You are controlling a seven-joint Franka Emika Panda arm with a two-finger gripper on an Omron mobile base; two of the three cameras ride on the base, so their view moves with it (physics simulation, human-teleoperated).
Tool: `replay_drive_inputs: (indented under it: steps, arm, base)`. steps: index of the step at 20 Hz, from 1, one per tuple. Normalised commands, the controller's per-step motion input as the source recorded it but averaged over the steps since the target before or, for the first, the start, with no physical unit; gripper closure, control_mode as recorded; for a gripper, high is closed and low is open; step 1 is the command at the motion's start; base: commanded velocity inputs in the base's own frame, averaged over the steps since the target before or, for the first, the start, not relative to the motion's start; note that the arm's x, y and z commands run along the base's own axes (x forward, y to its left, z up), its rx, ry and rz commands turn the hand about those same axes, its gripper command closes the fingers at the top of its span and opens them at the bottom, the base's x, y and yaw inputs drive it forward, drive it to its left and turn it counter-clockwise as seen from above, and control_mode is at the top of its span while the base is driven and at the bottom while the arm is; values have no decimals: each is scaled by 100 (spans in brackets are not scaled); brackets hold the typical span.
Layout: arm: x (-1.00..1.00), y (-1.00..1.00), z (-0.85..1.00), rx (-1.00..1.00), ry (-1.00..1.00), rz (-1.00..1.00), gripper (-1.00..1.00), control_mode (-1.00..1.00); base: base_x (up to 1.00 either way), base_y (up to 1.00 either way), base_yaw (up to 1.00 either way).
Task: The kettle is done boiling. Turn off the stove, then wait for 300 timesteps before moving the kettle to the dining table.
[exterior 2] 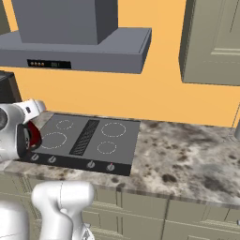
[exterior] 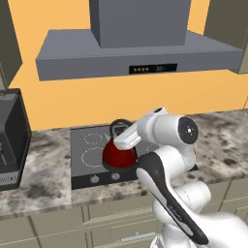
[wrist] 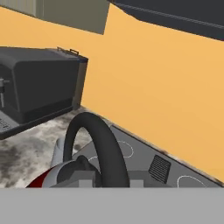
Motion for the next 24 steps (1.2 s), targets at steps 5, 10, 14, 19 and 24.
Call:
replay_drive_inputs:
  steps: [5, 10, 14, 19, 24]
  arm:
    - [-20, 0, 0, -1, -6, -1, 100, -100]
    - [0, 0, 0, 0, 0, 0, 100, 100]
    - [0, 0, 0, 0, 0, 0, 100, 100]
    - [0, 0, 0, 0, 0, 0, 100, 100]
    - [0, 0, 0, 0, 0, 0, 100, 100]
  base:
    - [0, 0, 0]
    - [-56, 0, -10]
    - [-41, -7, -21]
    - [-28, -3, -39]
    - [-22, -9, -50]
